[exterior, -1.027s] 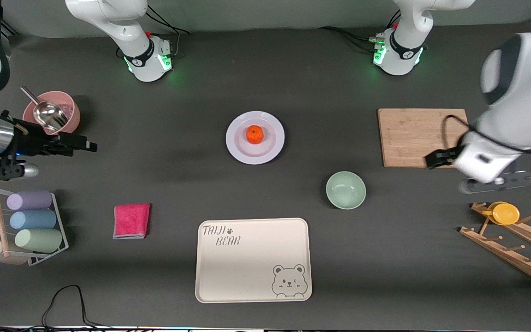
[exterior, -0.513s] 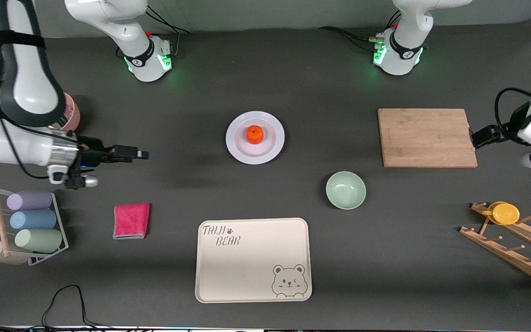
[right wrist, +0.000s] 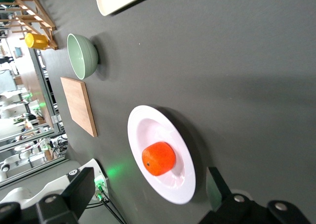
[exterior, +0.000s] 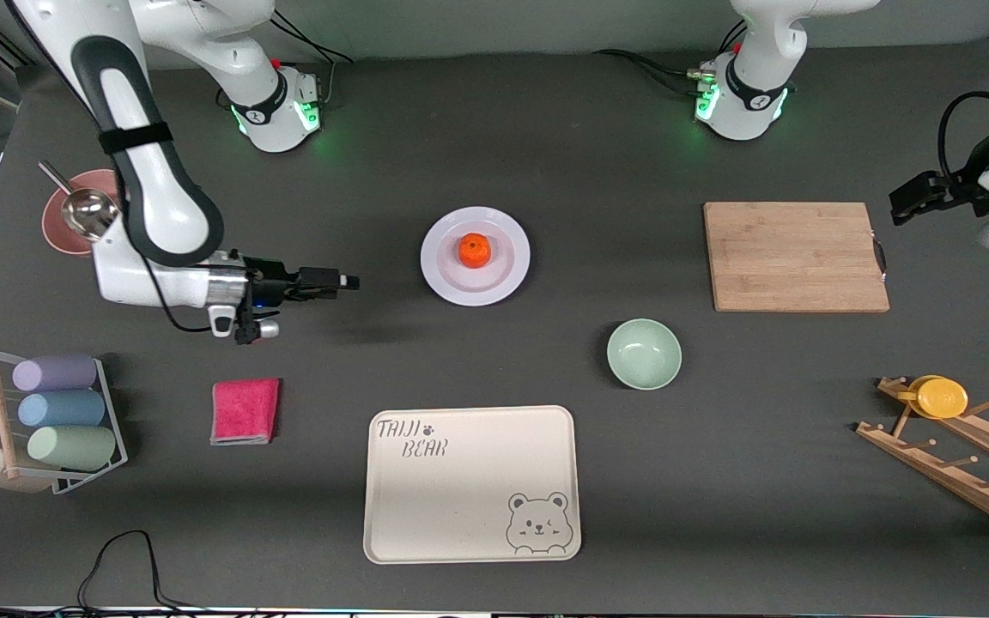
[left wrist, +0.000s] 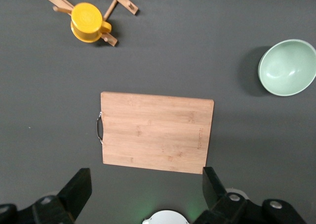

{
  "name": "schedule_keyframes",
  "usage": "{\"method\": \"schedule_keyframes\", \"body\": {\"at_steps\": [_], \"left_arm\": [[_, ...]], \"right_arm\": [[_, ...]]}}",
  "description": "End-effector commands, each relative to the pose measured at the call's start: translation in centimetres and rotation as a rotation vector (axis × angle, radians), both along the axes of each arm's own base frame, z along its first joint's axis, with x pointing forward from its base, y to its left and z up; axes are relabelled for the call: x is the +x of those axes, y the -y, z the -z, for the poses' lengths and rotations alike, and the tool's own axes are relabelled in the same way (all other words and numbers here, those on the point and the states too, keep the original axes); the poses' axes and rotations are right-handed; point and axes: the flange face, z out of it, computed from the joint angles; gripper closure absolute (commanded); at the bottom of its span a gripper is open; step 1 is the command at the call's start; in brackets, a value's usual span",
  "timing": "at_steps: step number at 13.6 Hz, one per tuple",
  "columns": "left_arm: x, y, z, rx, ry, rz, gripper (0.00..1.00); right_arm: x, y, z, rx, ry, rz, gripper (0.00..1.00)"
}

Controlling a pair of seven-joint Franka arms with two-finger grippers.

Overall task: Place orange and plate with both arms
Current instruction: 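Reach the right gripper toward the white plate's rim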

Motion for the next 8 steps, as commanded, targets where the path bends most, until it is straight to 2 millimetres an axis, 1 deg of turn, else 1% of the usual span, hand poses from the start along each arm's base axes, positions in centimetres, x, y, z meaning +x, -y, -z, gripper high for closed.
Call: {"method": "schedule_keyframes", "body": {"at_steps": [1, 2, 3, 4, 5, 6, 7, 8], "left_arm": [[-0.3, 0.6, 1.1, 0.008, -0.025, 0.016, 0.00], [-0.1, 0.7, 1.5, 0.013, -0.038, 0.028, 0.00], [0.0, 0.7, 1.8, 0.016, -0.046, 0.030, 0.00], [0.1, 0.6, 2.4, 0.017, -0.062, 0.024, 0.00], [0.0, 0.6, 2.4, 0.018, -0.066, 0.015, 0.00], [0.1, 0.6, 2.6, 0.019, -0.070, 0.013, 0.00], [0.2, 0.5, 3.0, 0.019, -0.076, 0.011, 0.00], [0.4, 0.5, 3.3, 0.019, -0.082, 0.011, 0.00]], "right_arm": [[-0.6, -0.7, 4.0, 0.043, 0.036, -0.014, 0.00], [-1.3, -1.3, 5.2, 0.058, 0.035, -0.024, 0.00], [-2.4, -2.4, 6.1, 0.089, 0.052, -0.036, 0.00], [-3.6, -3.0, 7.4, 0.118, 0.070, -0.040, 0.00], [-4.1, -3.2, 8.2, 0.130, 0.081, -0.048, 0.00], [-4.5, -3.8, 8.6, 0.131, 0.075, -0.063, 0.00], [-4.7, -4.0, 8.8, 0.132, 0.075, -0.068, 0.00], [-5.2, -3.9, 10.1, 0.150, 0.093, -0.071, 0.00]]}}
